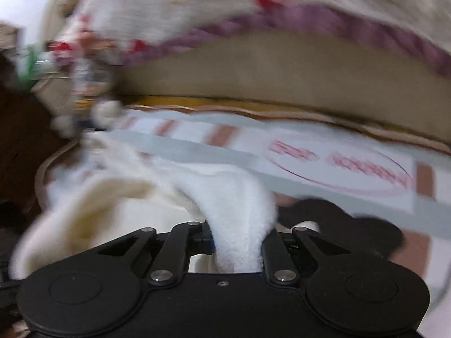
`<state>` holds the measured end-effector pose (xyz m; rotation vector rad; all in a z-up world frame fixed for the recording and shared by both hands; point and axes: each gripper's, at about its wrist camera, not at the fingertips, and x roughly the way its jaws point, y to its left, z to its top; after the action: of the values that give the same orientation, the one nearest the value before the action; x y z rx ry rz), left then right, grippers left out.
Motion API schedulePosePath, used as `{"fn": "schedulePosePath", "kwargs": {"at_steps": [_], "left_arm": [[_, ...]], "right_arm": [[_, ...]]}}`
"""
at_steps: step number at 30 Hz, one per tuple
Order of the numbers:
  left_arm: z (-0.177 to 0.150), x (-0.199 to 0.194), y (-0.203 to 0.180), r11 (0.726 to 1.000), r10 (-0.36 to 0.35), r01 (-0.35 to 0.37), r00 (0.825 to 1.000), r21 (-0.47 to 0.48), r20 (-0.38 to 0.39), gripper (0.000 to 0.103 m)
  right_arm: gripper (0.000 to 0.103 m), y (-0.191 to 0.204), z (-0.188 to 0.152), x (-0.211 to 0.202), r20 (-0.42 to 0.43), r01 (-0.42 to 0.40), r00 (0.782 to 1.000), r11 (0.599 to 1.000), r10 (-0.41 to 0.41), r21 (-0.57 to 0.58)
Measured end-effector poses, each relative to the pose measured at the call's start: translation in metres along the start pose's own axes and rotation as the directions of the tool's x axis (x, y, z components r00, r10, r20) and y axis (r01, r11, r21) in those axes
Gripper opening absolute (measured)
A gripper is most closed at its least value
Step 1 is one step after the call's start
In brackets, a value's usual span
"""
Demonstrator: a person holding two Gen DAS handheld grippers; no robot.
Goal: Fold clothes
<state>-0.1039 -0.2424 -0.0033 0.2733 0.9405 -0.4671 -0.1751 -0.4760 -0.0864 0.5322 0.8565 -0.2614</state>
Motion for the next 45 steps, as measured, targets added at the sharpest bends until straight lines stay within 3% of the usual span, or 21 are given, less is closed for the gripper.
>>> {"fn": "schedulePosePath", "kwargs": {"at_steps": [1, 4, 8, 12, 18, 24, 26, 31, 34, 39, 41, 45], "left_arm": [[0.004, -0.005, -0.001, 1.000, 0.003, -0.003, 1.000, 0.012, -0.008, 0.012], [0.011, -0.020, -0.010, 0.997, 0.035, -0.036, 0.999, 0.073, 0.009, 0.012], [0.020, -0.035, -0.022, 0.993, 0.073, -0.078, 0.996, 0.093, 0.058, 0.011], [0.034, -0.050, -0.011, 0.984, 0.138, -0.150, 0.982, 0.091, 0.128, 0.011], [0.041, -0.081, 0.057, 0.979, 0.196, -0.205, 0.959, 0.022, 0.204, 0.010], [0.042, -0.107, 0.124, 0.982, 0.180, -0.187, 0.953, 0.009, 0.245, 0.010], [0.050, -0.114, 0.140, 0.982, 0.172, -0.186, 0.955, 0.033, 0.242, 0.010], [0.087, -0.130, 0.166, 0.979, 0.143, -0.172, 0.960, 0.108, 0.239, 0.010], [0.106, -0.141, 0.163, 0.959, 0.130, -0.185, 0.961, 0.216, 0.245, 0.010], [0.125, -0.168, 0.183, 0.954, 0.033, -0.122, 0.951, 0.274, 0.308, 0.010], [0.123, -0.146, 0.189, 0.960, 0.021, -0.102, 0.955, 0.259, 0.296, 0.010], [0.112, -0.072, 0.196, 0.977, 0.029, -0.075, 0.974, 0.201, 0.223, 0.014]], "right_arm": [[0.012, -0.011, -0.005, 0.006, -0.037, 0.045, 0.998, 0.998, -0.043, 0.033], [0.011, -0.036, -0.018, 0.006, -0.045, 0.049, 0.998, 0.992, -0.044, 0.114], [0.011, -0.016, -0.020, -0.007, -0.009, 0.072, 0.997, 0.997, -0.071, 0.025], [0.010, 0.002, -0.004, -0.021, 0.045, 0.087, 0.995, 0.996, -0.087, 0.016], [0.010, 0.012, -0.004, -0.032, 0.087, 0.124, 0.988, 0.992, -0.124, 0.006], [0.010, 0.026, 0.007, -0.043, 0.061, 0.108, 0.992, 0.993, -0.110, 0.041], [0.010, 0.041, 0.016, -0.056, 0.078, 0.083, 0.993, 0.997, -0.083, 0.009], [0.009, 0.091, 0.043, -0.111, 0.120, 0.113, 0.988, 0.977, -0.093, -0.180], [0.009, 0.120, 0.057, -0.148, 0.123, 0.122, 0.988, 0.951, -0.091, -0.285], [0.009, 0.168, 0.081, -0.211, 0.126, 0.135, 0.988, 0.882, -0.087, -0.452], [0.009, 0.188, 0.090, -0.236, 0.128, 0.139, 0.988, 0.846, -0.085, -0.515], [0.010, 0.152, 0.105, -0.210, 0.029, -0.064, 0.996, 0.878, 0.088, -0.474]]}}
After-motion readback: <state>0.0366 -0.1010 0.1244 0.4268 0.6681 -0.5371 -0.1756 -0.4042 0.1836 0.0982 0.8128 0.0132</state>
